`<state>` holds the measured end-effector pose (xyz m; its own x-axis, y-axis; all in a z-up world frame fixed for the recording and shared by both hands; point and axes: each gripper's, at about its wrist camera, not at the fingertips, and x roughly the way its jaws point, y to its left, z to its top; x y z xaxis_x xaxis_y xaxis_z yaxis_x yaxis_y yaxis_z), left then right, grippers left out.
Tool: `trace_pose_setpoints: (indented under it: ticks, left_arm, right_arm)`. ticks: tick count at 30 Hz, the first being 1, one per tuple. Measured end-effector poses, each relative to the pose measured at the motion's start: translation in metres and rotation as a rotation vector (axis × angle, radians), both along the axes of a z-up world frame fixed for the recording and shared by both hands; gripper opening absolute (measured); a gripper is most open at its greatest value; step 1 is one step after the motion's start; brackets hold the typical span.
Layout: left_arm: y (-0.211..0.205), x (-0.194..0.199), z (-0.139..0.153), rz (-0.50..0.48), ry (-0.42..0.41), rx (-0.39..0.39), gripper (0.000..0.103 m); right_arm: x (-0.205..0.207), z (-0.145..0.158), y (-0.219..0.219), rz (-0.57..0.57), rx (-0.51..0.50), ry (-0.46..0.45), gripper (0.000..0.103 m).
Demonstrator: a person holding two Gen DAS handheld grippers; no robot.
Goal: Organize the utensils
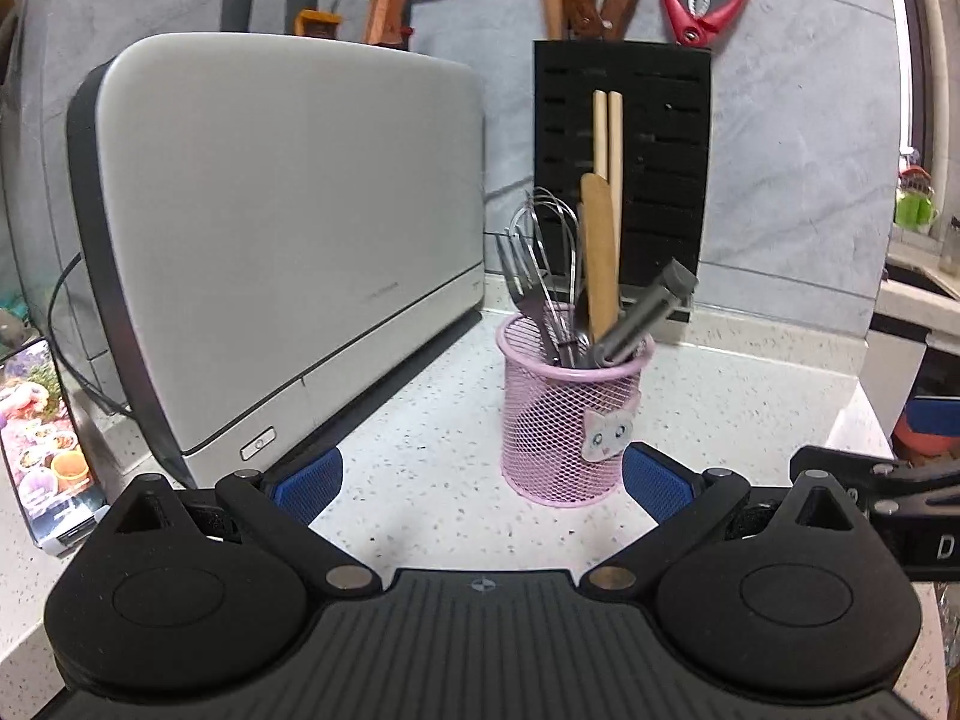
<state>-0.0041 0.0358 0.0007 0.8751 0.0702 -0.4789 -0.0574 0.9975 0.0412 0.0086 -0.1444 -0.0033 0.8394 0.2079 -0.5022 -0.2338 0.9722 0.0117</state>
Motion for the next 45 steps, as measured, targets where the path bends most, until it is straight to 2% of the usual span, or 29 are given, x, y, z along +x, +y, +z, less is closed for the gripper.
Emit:
trace_pose_setpoints:
  ticks: [15,45]
  left_arm:
    - [-0.002,0.005,-0.001,0.005,0.015,-0.004,0.103]
    - [-0.003,0.001,-0.001,-0.002,0.011,-0.015,0.103]
  right_arm:
    - [0.003,-0.001,-0.010,-0.032,0.039,0.007,0.100]
    - [-0.001,-0.005,-0.011,-0.028,0.033,0.017,0.100]
